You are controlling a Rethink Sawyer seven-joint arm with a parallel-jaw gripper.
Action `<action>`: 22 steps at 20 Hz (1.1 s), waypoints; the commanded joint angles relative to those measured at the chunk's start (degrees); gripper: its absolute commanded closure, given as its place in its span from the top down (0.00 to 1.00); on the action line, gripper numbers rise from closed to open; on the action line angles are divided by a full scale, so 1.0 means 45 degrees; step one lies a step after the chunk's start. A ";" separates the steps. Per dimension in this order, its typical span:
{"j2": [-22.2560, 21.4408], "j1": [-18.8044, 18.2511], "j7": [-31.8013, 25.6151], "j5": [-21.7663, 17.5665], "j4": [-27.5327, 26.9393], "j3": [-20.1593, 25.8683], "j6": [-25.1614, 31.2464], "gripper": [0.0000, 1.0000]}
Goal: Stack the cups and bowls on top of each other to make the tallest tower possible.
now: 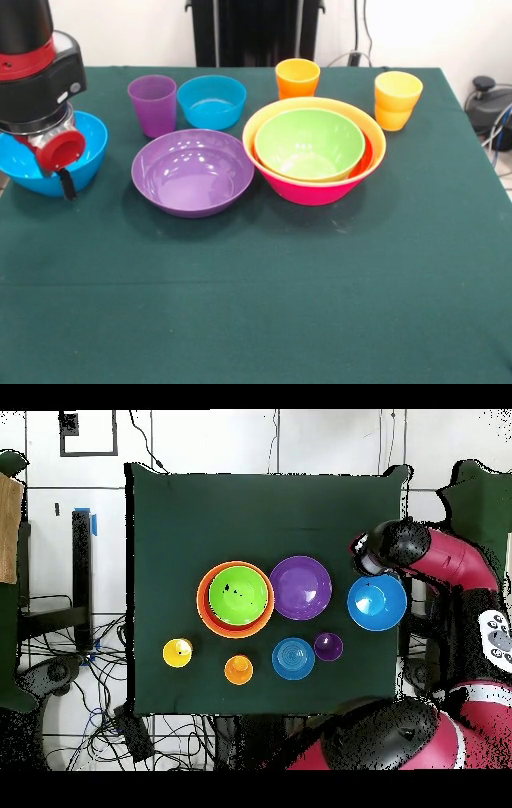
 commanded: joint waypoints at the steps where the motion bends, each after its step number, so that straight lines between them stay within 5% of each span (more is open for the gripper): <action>1: -0.0218 0.0246 -0.2779 -0.0251 0.0854 0.1115 0.0831 1.00; 11: -0.0656 0.0514 -0.2899 -0.0136 0.0314 0.1092 0.2288 1.00; 22: -0.0239 0.0178 -0.2877 -0.0365 0.0887 0.1291 0.0873 1.00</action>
